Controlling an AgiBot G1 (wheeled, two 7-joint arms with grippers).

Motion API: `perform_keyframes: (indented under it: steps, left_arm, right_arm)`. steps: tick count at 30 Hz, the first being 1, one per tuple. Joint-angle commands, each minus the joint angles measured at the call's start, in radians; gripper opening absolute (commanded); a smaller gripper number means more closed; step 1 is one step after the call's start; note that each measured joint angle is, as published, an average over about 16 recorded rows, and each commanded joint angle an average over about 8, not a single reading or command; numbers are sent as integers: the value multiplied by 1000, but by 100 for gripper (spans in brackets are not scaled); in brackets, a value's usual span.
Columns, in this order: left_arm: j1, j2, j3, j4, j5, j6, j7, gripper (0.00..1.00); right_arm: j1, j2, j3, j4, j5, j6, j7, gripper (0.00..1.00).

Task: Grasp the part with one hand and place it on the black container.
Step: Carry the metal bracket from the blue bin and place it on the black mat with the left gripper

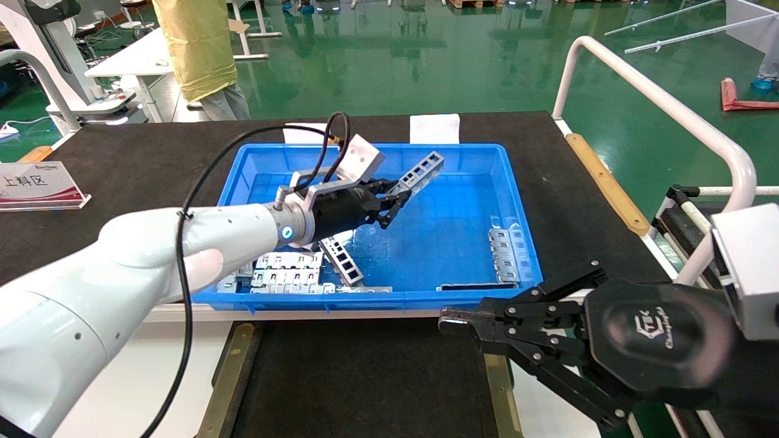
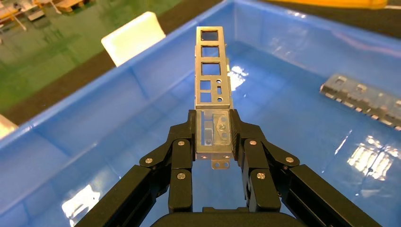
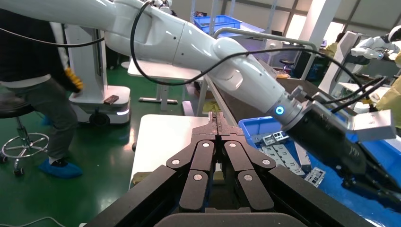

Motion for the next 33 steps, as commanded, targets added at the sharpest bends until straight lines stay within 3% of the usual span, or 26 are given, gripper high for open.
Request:
perform_keyframes:
  steps: [1,17,25,33]
  left_arm:
    - [-13,-3,-3,5,-12,14,9,0]
    - [9,-171,-87,-1,-165,627,170,0]
    - [72,-263,-92,-45,-189,744,181,0]
    - [175,-382,-80,-207,-193,751,160,0]
  right_arm:
    - [0,0,0,0,0,0,0,0]
    - [0,0,-1,0,0,0,0,0]
    - [0,0,-1,0,1,0,0,0]
    - [0,0,-1,0,1,0,-1,0]
